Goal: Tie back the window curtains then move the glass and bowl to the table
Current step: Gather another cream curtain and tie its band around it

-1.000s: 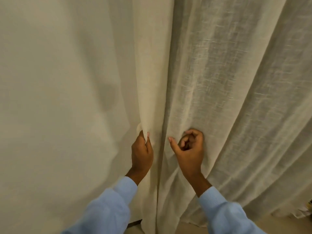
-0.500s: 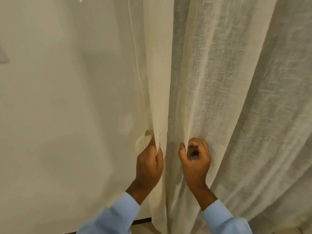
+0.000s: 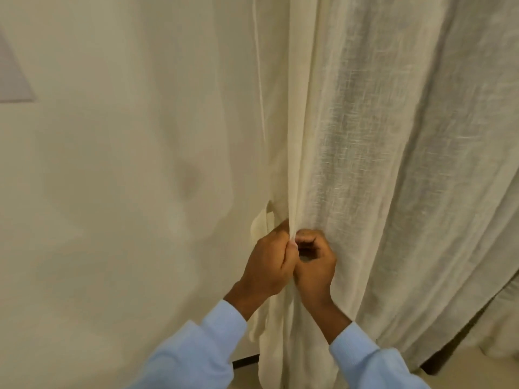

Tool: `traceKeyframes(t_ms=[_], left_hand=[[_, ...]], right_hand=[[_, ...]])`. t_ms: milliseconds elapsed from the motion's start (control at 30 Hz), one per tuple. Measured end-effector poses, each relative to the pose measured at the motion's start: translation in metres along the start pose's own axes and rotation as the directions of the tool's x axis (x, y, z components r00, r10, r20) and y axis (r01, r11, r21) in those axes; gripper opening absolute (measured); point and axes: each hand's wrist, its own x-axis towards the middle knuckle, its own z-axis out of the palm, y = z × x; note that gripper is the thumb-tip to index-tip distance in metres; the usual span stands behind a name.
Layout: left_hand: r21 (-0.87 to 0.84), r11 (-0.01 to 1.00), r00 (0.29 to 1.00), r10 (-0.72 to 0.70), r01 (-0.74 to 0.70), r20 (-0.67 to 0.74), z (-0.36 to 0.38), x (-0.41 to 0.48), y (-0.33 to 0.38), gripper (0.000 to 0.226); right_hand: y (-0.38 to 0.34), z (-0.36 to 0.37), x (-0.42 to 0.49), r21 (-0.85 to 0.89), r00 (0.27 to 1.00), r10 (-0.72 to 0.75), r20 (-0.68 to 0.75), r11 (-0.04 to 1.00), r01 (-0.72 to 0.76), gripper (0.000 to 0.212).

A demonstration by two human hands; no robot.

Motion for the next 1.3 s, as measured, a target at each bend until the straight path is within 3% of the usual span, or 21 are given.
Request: traceKeyframes(t_ms=[167,333,467,667,733,800,833,900,1000,1067,1133,1167,1233,1300], left_hand=[[0.009,0.998,0.998,-0.064,0.063,0.012,0.002,0.002,-0.004,0.045],[0.049,0.999,0.99,-0.007,0.014,-0.143,0.0,0.002,-0.004,0.021],[-0.025,0.999,0.974,0.042,-0.048,-0.224,0.001,-0.004,0.002,0.021],[0.302,0.952,0.955,0.131,-0.046,-0.266,0.0,0.01,-0.013,0.035],[0.353,0.935,0.949,0.132,-0.023,-0.288,-0.001,0.02,-0.023,0.033],[0.39,0.921,0.948,0.14,-0.018,-0.287,-0.002,0.029,-0.034,0.033],[0.397,0.918,0.948,0.141,-0.016,-0.286,-0.003,0.032,-0.039,0.033],[0.395,0.918,0.95,0.113,0.011,-0.29,-0.005,0.04,-0.048,0.034],[0.404,0.914,0.951,0.088,0.041,-0.296,-0.01,0.048,-0.055,0.037],[0.389,0.921,0.956,0.085,0.032,-0.28,-0.013,0.051,-0.058,0.04],[0.36,0.933,0.962,0.078,0.021,-0.26,-0.016,0.051,-0.06,0.044],[0.349,0.937,0.964,0.075,0.019,-0.256,-0.017,0.05,-0.061,0.046],[0.339,0.941,0.963,0.076,0.016,-0.259,-0.018,0.048,-0.061,0.045],[0.34,0.94,0.955,0.089,0.013,-0.282,-0.021,0.05,-0.062,0.043]], right_hand=[[-0.005,0.002,-0.002,-0.023,0.999,-0.003,-0.044,1.0,0.002,0.015],[-0.001,0.001,-0.003,-0.053,0.995,0.025,-0.094,0.998,-0.031,0.027],[-0.001,-0.004,-0.003,-0.012,0.995,0.059,-0.084,0.998,-0.061,0.007],[-0.013,-0.012,-0.003,-0.17,0.992,0.068,0.106,0.984,-0.049,0.015],[-0.03,-0.025,-0.002,-0.237,0.992,-0.046,0.12,0.969,0.073,0.018],[-0.05,-0.046,-0.004,-0.363,0.94,-0.337,0.06,0.87,0.335,0.022],[-0.059,-0.056,-0.004,-0.463,0.89,-0.456,0.001,0.789,0.405,0.027],[-0.063,-0.074,0.003,-0.641,0.833,-0.527,-0.166,0.7,0.315,0.055],[-0.049,-0.085,0.02,-0.675,0.891,-0.318,-0.323,0.738,0.019,0.105],[-0.04,-0.078,0.03,-0.602,0.929,-0.139,-0.342,0.792,-0.103,0.116],[-0.032,-0.067,0.04,-0.467,0.936,0.037,-0.35,0.859,-0.208,0.104],[-0.028,-0.061,0.045,-0.402,0.937,0.093,-0.338,0.885,-0.233,0.088],[-0.02,-0.05,0.055,-0.353,0.95,0.105,-0.295,0.912,-0.211,0.044],[-0.011,-0.039,0.064,-0.336,0.957,0.082,-0.279,0.925,-0.178,0.026]])
